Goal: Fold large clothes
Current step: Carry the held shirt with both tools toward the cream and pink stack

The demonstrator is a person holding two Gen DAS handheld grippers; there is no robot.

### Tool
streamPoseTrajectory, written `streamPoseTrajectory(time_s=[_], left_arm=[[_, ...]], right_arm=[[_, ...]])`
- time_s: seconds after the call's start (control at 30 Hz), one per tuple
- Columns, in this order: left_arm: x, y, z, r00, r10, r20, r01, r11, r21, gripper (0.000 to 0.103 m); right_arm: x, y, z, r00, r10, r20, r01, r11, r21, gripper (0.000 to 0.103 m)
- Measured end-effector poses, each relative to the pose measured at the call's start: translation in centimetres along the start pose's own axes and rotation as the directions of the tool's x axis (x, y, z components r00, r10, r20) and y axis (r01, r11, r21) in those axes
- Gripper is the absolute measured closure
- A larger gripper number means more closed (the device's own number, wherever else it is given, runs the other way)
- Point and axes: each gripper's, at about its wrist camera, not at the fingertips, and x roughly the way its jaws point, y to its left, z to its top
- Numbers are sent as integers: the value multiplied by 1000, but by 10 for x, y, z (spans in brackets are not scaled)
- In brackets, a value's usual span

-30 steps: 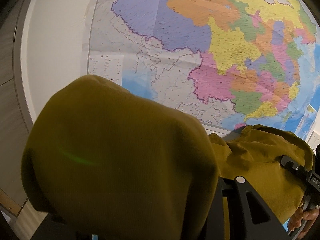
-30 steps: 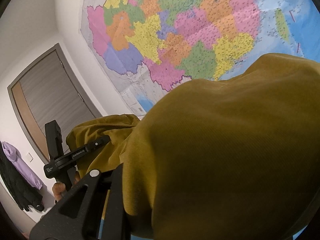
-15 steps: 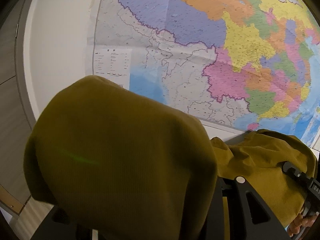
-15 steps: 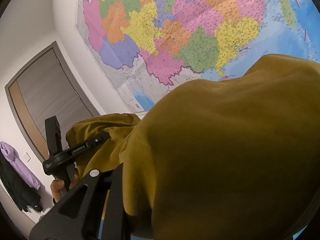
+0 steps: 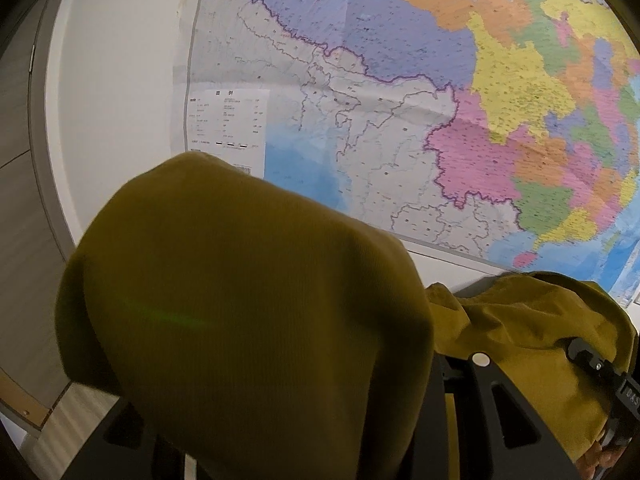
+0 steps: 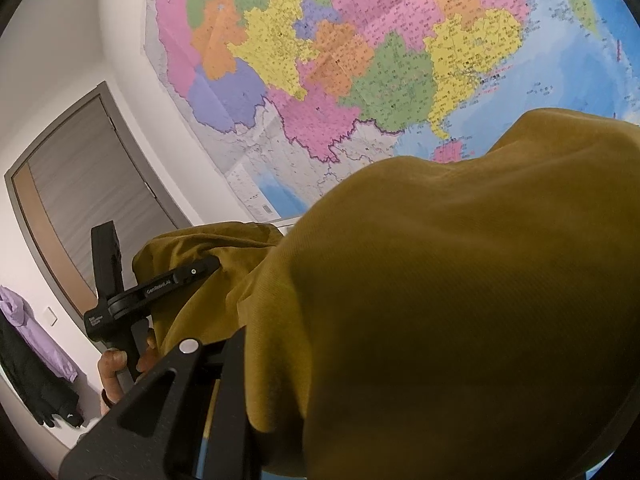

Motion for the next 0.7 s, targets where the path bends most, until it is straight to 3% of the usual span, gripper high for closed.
streamPoseTrajectory(time_s=[0.23,0.5,0.7], left_arm=[[12,5,9,998,59,18,-59,998,4,70],[28,12,26,998,57,34,-57,998,3,70],[58,37,9,997,70,-10,-70,997,-24,70]], right_arm=[[15,3,-3,1000,3,-18,-3,1000,-6,86],[25,6,3,1000,2,18,-2,1000,-18,86],[46,0,-19,998,8,-60,-10,999,-34,85]])
